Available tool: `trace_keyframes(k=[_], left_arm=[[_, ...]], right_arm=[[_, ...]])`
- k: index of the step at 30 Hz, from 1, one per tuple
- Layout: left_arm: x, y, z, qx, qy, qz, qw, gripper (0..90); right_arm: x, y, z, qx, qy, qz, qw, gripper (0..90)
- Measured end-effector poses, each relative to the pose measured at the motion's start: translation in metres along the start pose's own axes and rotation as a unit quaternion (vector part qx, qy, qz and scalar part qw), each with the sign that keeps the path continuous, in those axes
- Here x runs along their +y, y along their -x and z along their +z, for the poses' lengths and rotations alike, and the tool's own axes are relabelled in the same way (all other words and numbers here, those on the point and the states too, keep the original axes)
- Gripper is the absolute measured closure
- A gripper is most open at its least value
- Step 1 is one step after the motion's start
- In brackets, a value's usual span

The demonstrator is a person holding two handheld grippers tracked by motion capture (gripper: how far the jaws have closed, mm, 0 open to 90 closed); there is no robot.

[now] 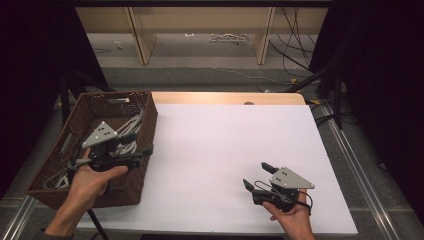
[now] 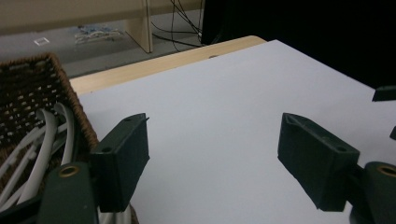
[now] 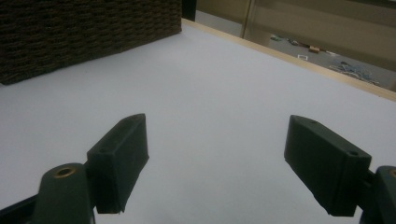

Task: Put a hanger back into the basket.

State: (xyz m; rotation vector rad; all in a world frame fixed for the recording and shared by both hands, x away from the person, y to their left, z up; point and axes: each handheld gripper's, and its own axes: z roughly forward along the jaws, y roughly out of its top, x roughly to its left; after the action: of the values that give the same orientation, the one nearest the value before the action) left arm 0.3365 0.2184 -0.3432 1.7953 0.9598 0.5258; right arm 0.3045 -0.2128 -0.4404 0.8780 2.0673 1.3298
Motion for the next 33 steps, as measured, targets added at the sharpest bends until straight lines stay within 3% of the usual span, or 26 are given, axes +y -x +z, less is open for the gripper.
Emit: trace_keyframes(k=[5, 6, 7, 8, 9, 11, 24, 30, 33], left_arm=[[0.000, 0.020, 0.010, -0.012, -0.002, 0.031, 0.9995, 24.1], [0.000, 0.023, 0.013, -0.016, -0.002, 0.031, 0.9994, 22.8], [-0.001, 0.025, 0.016, -0.021, -0.002, 0.026, 0.9994, 21.5], [-0.001, 0.027, 0.018, -0.026, -0.001, 0.023, 0.9994, 21.3], [-0.002, 0.029, 0.021, -0.027, -0.001, 0.024, 0.9993, 21.3], [-0.003, 0.032, 0.026, -0.033, 0.001, 0.023, 0.9992, 20.2], [-0.026, 0.058, 0.049, -0.072, 0.055, 0.003, 0.9959, 16.4], [-0.039, 0.062, 0.056, -0.079, 0.052, 0.005, 0.9955, 16.3], [-0.046, 0.065, 0.058, -0.082, 0.056, 0.023, 0.9948, 16.3]], right_arm=[[0.000, -0.001, 0.000, 0.000, 0.001, 0.000, 1.0000, 22.6], [0.000, -0.001, 0.001, 0.003, 0.009, 0.002, 1.0000, 22.6], [0.000, -0.001, -0.001, 0.001, -0.005, 0.001, 1.0000, 22.6], [0.000, -0.001, 0.001, 0.003, 0.009, 0.002, 1.0000, 22.6], [0.000, -0.001, -0.002, 0.003, -0.010, 0.004, 0.9999, 22.6], [0.000, 0.000, -0.001, 0.000, -0.003, 0.002, 1.0000, 22.6], [0.001, -0.001, -0.003, 0.001, -0.003, 0.007, 1.0000, 22.6], [0.001, 0.000, -0.004, -0.001, 0.004, 0.005, 1.0000, 22.6], [0.002, 0.000, -0.005, 0.001, 0.003, 0.008, 1.0000, 22.6]])
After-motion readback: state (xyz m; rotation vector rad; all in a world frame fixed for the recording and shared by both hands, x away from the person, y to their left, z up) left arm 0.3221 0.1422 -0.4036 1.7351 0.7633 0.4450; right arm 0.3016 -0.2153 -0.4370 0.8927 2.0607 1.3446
